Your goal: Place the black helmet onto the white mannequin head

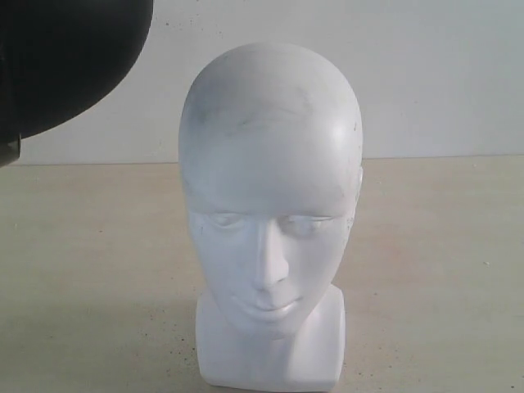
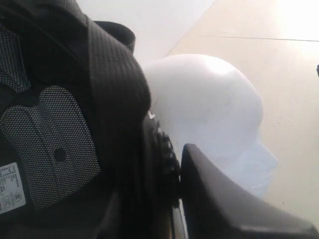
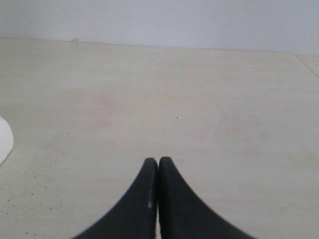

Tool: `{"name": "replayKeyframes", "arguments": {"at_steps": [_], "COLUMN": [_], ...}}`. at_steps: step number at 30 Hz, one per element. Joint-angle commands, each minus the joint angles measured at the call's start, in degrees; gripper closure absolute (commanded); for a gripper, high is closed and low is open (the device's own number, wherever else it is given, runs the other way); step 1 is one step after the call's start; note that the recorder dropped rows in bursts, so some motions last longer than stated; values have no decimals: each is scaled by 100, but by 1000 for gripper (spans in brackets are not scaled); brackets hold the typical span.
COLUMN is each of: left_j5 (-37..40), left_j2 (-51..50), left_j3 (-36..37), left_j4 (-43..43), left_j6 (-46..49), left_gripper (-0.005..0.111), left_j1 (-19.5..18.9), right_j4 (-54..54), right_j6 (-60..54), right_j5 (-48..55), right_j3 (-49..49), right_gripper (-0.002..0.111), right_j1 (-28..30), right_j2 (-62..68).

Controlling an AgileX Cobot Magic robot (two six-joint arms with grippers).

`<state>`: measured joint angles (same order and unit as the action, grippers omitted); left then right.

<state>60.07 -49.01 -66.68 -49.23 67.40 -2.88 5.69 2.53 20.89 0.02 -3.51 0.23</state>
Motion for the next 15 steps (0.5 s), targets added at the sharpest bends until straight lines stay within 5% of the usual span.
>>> {"name": "replayKeyframes", "arguments": {"at_steps": [1, 8, 15], "left_j5": [-308, -380, -1397], "left_j2": [285, 789, 1303], "left_j3": [-57, -57, -57], "left_j4": [-230, -185, -512], "left_j6": [-11, -335, -1459], "left_gripper": [102, 102, 102], "left_j1": [2, 2, 2], "right_j4": [16, 16, 16], "right_j6": [-16, -16, -16], "right_j5": [-15, -15, -15], "right_j3": [-2, -2, -2], "right_gripper": [108, 108, 108], "right_j1": [14, 14, 14], "right_j2": [-23, -23, -23]}}
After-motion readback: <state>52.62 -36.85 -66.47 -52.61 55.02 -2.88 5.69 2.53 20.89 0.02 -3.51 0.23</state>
